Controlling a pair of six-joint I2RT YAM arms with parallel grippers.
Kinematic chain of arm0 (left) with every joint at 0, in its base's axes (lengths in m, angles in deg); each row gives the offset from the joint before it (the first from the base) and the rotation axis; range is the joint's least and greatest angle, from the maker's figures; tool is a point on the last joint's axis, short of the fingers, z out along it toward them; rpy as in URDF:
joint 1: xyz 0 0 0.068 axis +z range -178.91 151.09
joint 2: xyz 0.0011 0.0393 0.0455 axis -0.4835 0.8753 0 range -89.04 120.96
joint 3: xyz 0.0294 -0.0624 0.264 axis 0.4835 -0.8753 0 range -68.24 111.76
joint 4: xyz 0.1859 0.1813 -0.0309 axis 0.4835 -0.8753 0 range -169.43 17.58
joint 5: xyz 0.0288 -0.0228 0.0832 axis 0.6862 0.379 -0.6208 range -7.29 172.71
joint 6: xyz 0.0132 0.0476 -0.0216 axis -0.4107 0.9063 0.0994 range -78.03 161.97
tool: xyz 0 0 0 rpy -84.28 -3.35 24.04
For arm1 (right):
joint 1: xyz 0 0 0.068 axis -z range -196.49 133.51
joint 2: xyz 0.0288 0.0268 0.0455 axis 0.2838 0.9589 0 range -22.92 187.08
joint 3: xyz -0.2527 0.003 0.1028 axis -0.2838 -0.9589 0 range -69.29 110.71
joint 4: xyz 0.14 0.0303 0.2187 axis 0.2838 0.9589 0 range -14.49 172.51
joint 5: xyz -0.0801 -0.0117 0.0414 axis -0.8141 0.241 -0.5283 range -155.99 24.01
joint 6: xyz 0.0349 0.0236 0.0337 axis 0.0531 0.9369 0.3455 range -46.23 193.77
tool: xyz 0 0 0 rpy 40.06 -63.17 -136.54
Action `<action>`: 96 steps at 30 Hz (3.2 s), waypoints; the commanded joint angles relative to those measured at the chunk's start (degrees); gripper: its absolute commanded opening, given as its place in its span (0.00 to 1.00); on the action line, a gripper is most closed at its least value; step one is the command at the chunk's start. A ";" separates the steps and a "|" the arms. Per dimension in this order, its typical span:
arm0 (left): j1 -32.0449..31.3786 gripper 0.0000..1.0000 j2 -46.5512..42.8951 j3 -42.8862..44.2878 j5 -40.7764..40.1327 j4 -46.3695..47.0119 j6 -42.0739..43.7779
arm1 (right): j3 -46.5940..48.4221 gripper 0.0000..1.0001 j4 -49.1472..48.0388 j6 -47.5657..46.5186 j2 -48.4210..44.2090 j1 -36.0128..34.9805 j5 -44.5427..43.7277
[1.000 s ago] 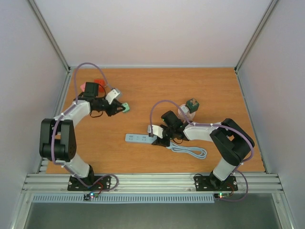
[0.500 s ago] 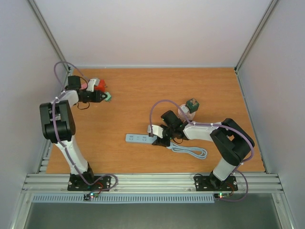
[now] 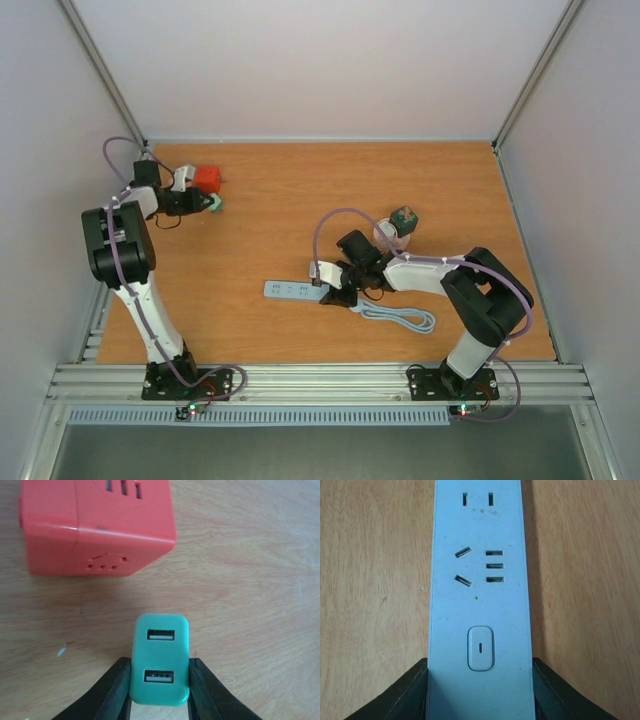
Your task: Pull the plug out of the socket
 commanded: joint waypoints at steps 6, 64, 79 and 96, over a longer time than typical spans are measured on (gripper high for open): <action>0.42 0.69 -0.15 1.52 -4.89 -0.04 -1.93 | 1.50 0.08 6.27 -3.09 1.57 1.20 -0.27; -17.67 0.64 -23.09 -17.57 -1.65 -20.61 44.52 | -11.11 0.33 33.17 -39.52 -18.31 36.14 -12.92; -17.68 0.70 -24.53 -18.37 -1.49 -17.68 41.30 | 5.88 0.49 47.40 -28.95 -17.68 38.62 1.79; -17.67 0.83 -24.21 -16.32 -0.65 -17.70 39.17 | 29.66 0.99 44.47 -40.21 -2.83 48.69 2.05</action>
